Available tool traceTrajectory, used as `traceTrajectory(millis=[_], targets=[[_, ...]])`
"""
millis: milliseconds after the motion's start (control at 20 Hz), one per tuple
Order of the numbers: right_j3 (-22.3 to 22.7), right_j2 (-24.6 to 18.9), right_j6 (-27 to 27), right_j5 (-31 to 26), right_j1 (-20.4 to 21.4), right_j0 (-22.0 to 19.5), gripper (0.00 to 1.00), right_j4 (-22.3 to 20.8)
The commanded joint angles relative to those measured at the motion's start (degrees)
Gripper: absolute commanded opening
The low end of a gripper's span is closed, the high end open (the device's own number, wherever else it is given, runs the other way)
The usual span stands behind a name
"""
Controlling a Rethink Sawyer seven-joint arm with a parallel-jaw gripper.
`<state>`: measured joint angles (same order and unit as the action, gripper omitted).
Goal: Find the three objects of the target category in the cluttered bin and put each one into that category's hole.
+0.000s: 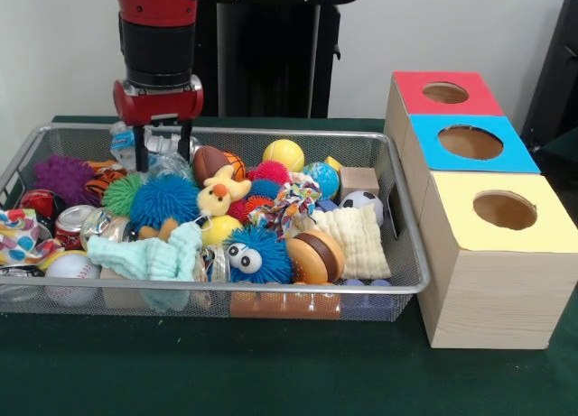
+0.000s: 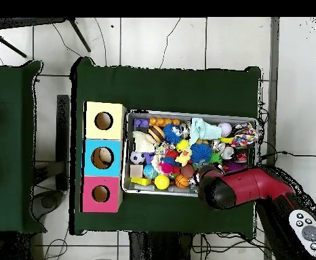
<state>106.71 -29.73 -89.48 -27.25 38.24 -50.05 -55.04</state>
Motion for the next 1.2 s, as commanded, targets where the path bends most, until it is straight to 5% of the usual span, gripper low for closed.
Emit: traceTrajectory(millis=[50, 350, 400, 650, 1200], targets=[[-4.7, -5.0, 21.5, -5.3, -3.8, -0.6, 1.0, -5.3], [-5.0, -5.1, 21.9, -6.6, -4.5, -0.7, 1.0, -5.2], [-4.9, -5.3, 22.0, -6.7, -4.6, -0.8, 0.0, -5.0], [-4.7, -7.4, 26.7, -8.5, -5.6, -3.0, 0.0, -4.0], [-3.6, -6.8, 25.4, -10.5, -2.4, -1.4, 0.0, -3.1]])
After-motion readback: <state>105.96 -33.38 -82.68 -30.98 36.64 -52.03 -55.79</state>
